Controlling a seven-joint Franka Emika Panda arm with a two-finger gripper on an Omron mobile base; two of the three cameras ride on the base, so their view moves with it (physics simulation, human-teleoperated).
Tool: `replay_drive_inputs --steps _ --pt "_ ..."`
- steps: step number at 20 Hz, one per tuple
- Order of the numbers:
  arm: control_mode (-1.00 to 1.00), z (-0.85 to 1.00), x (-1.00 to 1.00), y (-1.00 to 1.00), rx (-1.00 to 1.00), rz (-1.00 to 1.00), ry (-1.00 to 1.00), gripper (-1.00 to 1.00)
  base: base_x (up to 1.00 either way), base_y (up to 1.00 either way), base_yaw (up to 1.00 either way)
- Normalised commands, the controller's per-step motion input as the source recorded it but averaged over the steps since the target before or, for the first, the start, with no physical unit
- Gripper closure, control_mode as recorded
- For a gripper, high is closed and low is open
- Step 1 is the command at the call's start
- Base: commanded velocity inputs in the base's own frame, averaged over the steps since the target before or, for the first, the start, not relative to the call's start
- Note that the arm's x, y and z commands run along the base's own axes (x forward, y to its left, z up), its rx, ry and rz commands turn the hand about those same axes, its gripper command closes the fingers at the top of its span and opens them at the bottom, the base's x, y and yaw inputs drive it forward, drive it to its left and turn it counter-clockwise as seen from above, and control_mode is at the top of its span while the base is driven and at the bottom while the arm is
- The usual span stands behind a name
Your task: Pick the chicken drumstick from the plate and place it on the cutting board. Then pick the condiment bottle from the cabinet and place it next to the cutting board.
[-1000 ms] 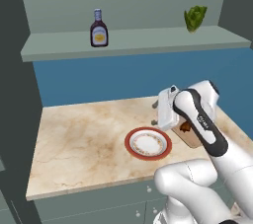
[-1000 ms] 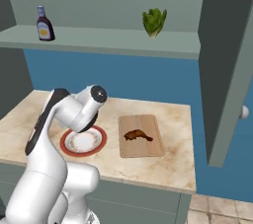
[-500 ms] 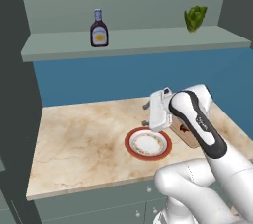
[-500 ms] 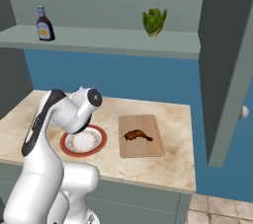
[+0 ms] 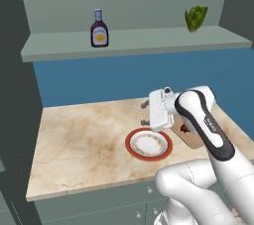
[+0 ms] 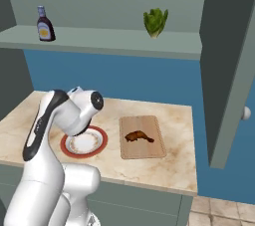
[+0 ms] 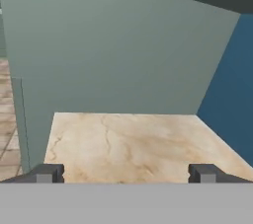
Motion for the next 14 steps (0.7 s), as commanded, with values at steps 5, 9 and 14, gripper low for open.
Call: replay_drive_inputs --steps 5,9,14 --pt "-1.0 0.28 -0.14 0.03 0.04 0.07 0.0 -1.0 0.0 0.0 0.0" --pt "-1.0 0.22 -0.2 0.05 0.0 0.03 0.0 -1.0 0.0 0.0 0.0" --pt "-1.0 0.26 -0.28 0.07 0.0 0.0 -0.02 -1.0 0.0 0.0 0.0"
